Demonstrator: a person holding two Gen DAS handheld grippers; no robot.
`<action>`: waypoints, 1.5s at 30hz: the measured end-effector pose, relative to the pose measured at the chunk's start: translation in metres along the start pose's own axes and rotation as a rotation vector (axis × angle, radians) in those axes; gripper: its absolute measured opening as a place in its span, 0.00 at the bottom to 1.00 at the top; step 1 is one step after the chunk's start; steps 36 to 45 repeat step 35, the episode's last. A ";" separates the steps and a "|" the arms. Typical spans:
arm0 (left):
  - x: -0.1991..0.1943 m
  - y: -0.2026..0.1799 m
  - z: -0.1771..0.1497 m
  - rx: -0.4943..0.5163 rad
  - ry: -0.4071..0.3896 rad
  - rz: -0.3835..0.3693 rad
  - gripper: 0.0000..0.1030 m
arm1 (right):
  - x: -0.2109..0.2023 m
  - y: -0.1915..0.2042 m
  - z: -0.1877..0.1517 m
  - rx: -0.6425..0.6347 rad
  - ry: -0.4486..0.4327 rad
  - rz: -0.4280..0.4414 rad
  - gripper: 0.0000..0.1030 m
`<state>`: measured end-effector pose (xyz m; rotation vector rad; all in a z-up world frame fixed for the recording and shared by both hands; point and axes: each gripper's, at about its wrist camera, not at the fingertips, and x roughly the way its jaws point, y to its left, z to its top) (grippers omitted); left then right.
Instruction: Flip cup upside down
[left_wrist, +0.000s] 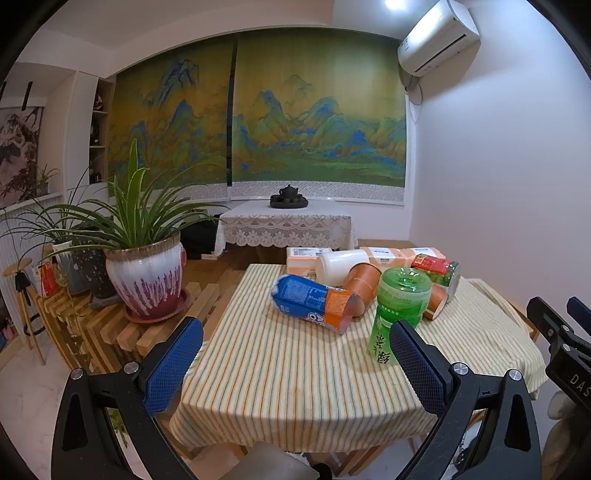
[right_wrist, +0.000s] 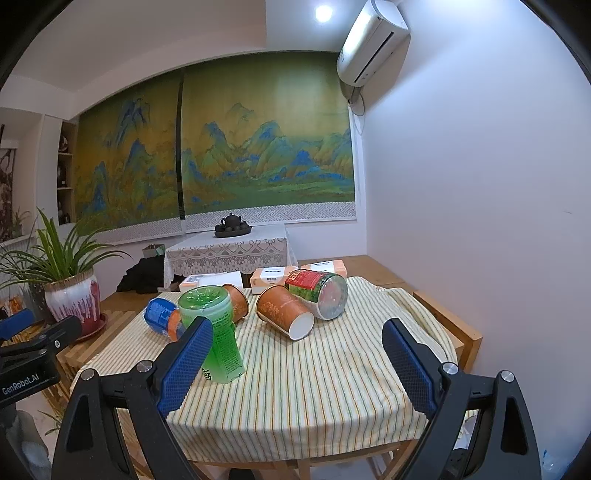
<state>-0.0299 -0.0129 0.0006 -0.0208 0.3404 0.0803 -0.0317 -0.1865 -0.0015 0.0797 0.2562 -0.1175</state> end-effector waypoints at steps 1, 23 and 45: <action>0.000 0.000 0.000 0.001 0.000 0.001 0.99 | 0.000 0.000 0.000 0.000 0.000 0.000 0.88; 0.004 0.001 0.000 0.002 0.003 -0.002 0.99 | 0.003 -0.003 -0.003 -0.007 0.008 -0.007 0.88; 0.007 0.002 0.000 0.000 0.006 0.010 0.99 | 0.006 -0.002 -0.005 -0.013 0.022 -0.009 0.88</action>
